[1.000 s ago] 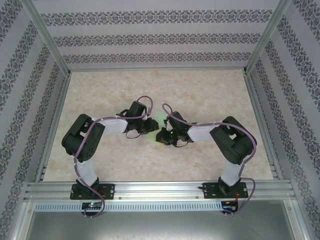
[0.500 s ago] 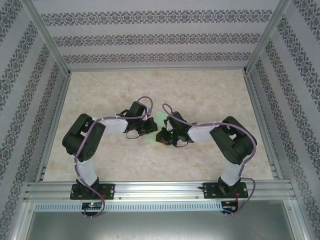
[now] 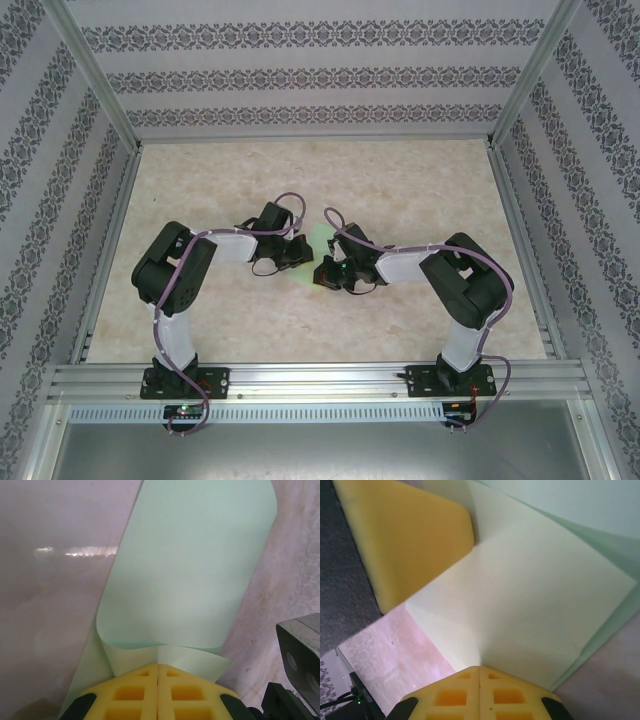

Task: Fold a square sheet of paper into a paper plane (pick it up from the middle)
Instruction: Fold the triangle a second time at the center of the table.

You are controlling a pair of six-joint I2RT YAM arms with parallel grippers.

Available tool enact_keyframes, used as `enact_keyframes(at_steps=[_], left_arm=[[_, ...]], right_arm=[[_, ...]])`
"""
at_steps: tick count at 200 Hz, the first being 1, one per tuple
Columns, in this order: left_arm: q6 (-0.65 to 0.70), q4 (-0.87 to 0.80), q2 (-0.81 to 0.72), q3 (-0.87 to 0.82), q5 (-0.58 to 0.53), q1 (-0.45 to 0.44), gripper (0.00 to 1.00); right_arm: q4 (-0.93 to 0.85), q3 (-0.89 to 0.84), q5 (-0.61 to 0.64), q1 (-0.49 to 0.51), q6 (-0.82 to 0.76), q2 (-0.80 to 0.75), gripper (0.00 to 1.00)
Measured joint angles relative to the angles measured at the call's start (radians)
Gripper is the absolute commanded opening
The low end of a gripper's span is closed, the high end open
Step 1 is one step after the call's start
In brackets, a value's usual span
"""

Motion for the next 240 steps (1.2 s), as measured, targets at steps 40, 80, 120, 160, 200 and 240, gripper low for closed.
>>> enact_keyframes(at_steps=[40, 80, 120, 160, 200, 240], left_arm=[[0.015, -0.003, 0.016, 0.015, 0.026, 0.026, 0.08], [0.019, -0.008, 0.030, 0.027, 0.051, 0.039, 0.09], [0.023, -0.008, 0.044, 0.054, 0.030, 0.070, 0.10], [0.037, -0.048, 0.060, 0.092, 0.018, 0.082, 0.10], [0.053, -0.064, 0.061, 0.105, 0.002, 0.093, 0.10], [0.066, -0.073, 0.058, 0.110, -0.025, 0.121, 0.12]], right_arm=[[0.000, 0.000, 0.000, 0.000, -0.003, 0.000, 0.03], [0.002, 0.000, 0.000, 0.000, -0.003, 0.000, 0.03], [0.003, -0.001, 0.000, 0.000, -0.006, 0.000, 0.03], [0.012, -0.006, -0.001, 0.000, -0.013, 0.000, 0.03], [0.015, -0.006, -0.003, 0.000, -0.031, 0.000, 0.03], [-0.010, -0.006, -0.044, -0.013, -0.082, 0.000, 0.03]])
